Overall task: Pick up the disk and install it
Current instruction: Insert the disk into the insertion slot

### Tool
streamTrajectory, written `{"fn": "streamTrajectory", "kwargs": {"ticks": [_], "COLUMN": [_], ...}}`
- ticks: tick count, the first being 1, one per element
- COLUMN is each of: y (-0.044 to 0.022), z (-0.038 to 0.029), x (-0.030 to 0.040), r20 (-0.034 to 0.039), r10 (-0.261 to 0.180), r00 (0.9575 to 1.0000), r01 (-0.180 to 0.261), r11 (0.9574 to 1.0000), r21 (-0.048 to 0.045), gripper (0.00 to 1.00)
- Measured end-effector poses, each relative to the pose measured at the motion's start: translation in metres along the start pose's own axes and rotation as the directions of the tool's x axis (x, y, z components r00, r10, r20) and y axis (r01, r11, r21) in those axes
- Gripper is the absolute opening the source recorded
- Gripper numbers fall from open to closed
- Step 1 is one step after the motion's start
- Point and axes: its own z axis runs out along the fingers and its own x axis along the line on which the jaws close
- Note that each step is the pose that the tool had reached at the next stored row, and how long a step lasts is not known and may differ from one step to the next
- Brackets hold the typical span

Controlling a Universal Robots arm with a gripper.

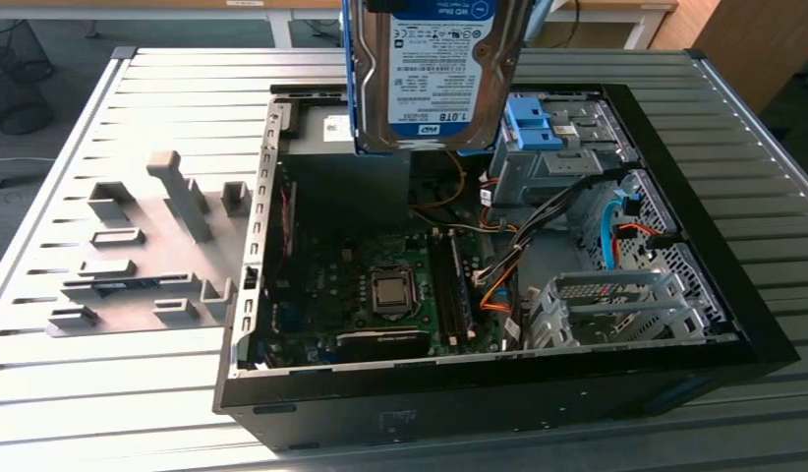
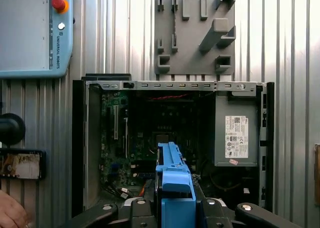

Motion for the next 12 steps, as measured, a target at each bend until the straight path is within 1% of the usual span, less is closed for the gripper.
{"fn": "streamTrajectory", "kwargs": {"ticks": [2, 12], "y": [0.0, 0.0], "z": [0.0, 0.0], "x": [0.002, 0.0033], "r20": [-0.0001, 0.0], "r10": [0.0, 0.0], "r00": [1.0, 1.0], "r01": [0.0, 0.0], "r11": [1.0, 1.0], "r21": [0.0, 0.0], "gripper": [0.37, 0.37]}}
